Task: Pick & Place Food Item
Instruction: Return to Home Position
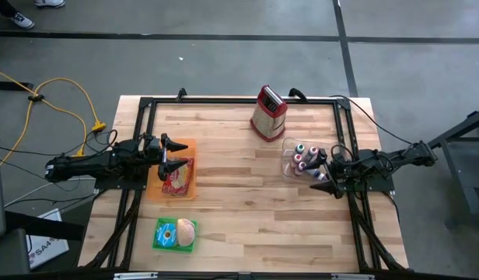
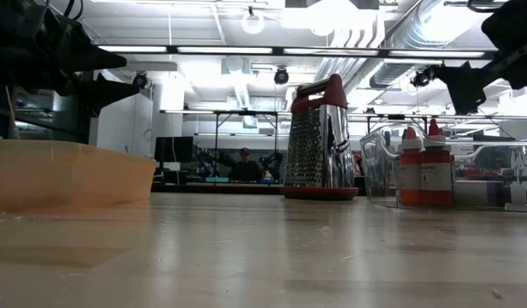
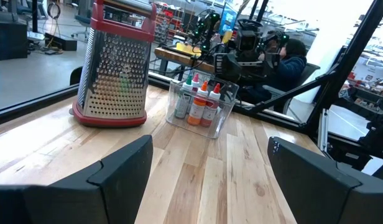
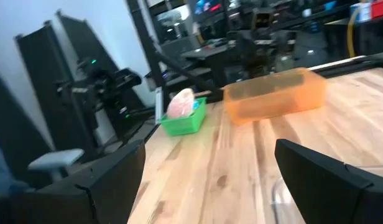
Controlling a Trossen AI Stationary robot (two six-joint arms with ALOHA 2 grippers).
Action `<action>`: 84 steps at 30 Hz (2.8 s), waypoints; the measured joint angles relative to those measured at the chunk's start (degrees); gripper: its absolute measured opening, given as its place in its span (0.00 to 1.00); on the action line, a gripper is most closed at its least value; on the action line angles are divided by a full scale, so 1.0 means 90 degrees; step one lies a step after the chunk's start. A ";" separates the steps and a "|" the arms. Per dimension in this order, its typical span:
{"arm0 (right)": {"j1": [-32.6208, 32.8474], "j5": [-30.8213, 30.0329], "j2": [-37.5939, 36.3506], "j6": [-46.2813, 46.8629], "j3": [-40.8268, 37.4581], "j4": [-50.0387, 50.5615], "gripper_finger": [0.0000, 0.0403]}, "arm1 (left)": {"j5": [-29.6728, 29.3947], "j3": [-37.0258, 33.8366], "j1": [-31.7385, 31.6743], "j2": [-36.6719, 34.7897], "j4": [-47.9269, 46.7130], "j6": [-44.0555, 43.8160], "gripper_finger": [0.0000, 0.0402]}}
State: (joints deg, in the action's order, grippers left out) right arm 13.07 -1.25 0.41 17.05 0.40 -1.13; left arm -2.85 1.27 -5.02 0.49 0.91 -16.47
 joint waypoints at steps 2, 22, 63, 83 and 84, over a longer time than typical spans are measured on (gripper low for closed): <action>-0.0031 0.0201 0.0001 -0.0053 -0.0001 0.0039 0.86 | 0.0000 0.0000 0.0000 0.0000 0.0000 0.0000 0.77; -0.0263 0.0361 0.0000 -0.0075 -0.0010 0.0020 0.86 | 0.0000 0.0001 0.0000 0.0000 0.0000 -0.0001 0.77; -0.0258 0.0256 0.0002 -0.0066 -0.0010 0.0008 0.86 | 0.0001 -0.0001 0.0000 0.0000 0.0000 -0.0002 0.77; -0.0258 0.0254 0.0002 -0.0066 -0.0010 0.0010 0.86 | 0.0000 0.0000 0.0000 0.0000 0.0000 -0.0001 0.77; -0.0258 0.0254 0.0002 -0.0066 -0.0010 0.0010 0.86 | 0.0000 0.0000 0.0000 0.0000 0.0000 0.0000 0.77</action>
State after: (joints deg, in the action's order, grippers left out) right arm 10.74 1.04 0.43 16.45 0.32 -1.04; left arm -2.85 1.27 -5.02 0.49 0.91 -16.47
